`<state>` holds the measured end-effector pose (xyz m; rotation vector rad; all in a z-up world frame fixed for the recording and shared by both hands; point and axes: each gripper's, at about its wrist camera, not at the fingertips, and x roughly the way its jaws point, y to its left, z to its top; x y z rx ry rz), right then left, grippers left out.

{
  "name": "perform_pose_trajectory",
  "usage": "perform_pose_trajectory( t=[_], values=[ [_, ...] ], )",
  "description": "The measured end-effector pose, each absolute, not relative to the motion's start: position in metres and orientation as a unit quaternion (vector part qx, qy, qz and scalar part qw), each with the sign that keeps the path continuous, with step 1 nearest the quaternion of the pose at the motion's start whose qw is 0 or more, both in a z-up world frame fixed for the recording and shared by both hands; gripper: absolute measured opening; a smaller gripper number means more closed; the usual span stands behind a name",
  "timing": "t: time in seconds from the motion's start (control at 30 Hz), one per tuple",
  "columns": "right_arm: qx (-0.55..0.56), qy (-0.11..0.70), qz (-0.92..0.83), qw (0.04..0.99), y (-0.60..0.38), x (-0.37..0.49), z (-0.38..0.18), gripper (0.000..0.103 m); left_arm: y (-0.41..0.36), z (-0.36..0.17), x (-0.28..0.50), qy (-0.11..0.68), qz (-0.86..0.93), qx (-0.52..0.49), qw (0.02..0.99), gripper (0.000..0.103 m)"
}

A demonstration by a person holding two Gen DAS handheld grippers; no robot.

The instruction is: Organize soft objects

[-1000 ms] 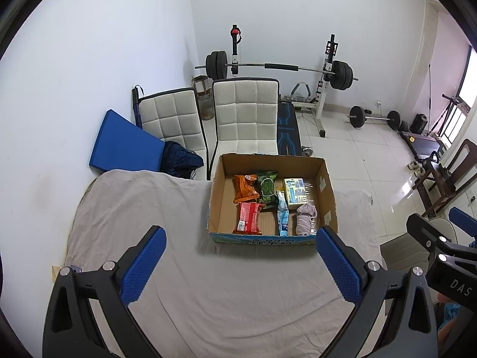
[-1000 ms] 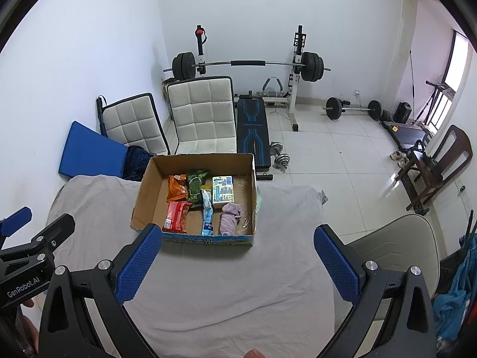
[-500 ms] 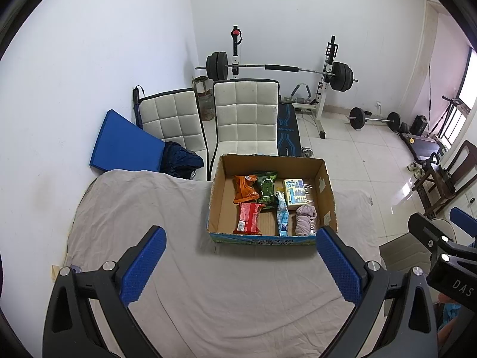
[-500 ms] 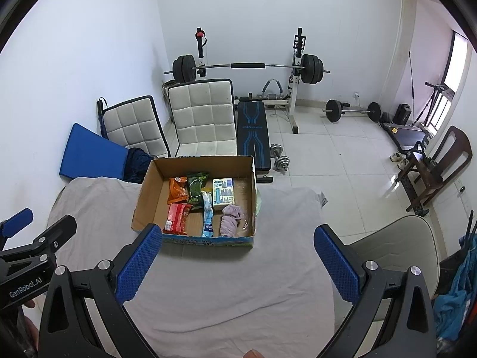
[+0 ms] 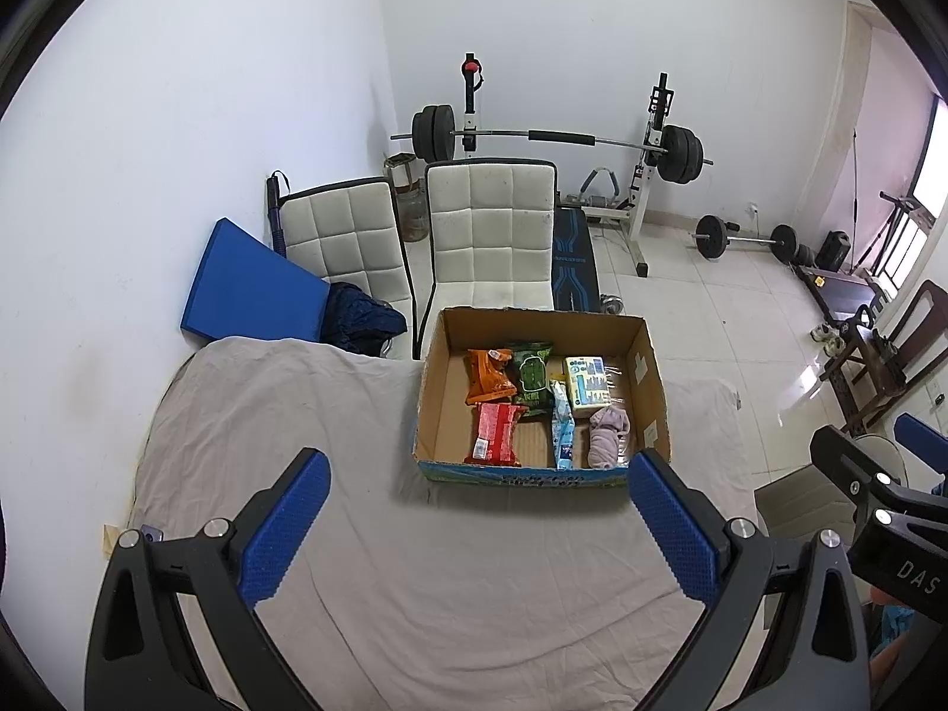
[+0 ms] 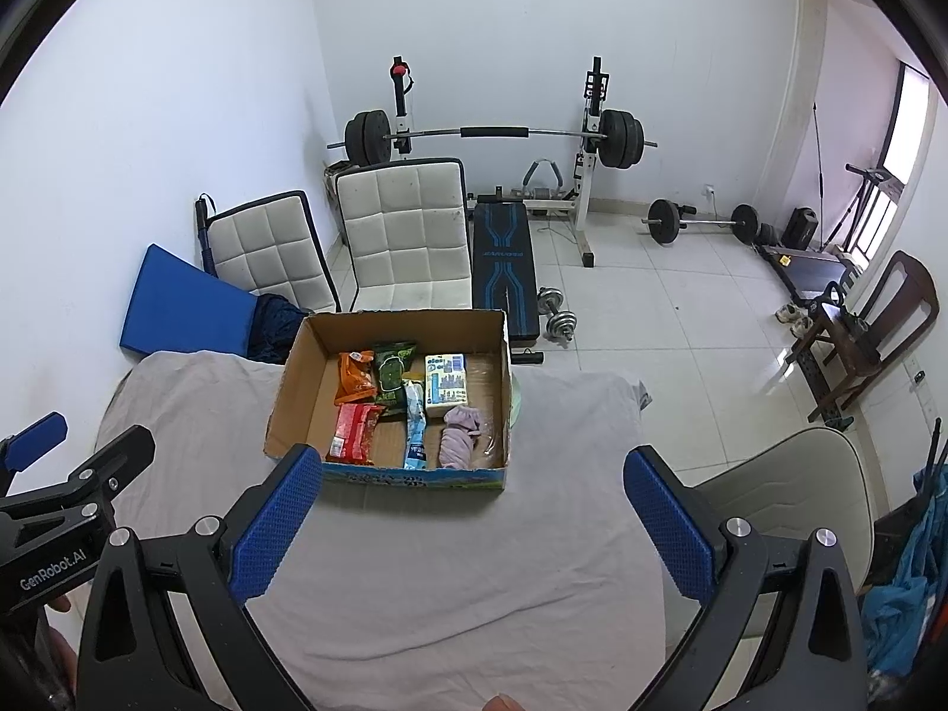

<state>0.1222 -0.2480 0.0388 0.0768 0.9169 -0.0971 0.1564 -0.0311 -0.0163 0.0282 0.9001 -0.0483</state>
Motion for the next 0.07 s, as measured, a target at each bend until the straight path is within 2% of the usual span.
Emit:
perform_pose_trajectory(
  t=[0.07],
  values=[
    [0.037, 0.442, -0.046, 0.895, -0.2476, 0.1223, 0.0403, 0.103, -0.0305, -0.0160, 0.1560, 0.434, -0.022, 0.013, 0.901, 0.103]
  ],
)
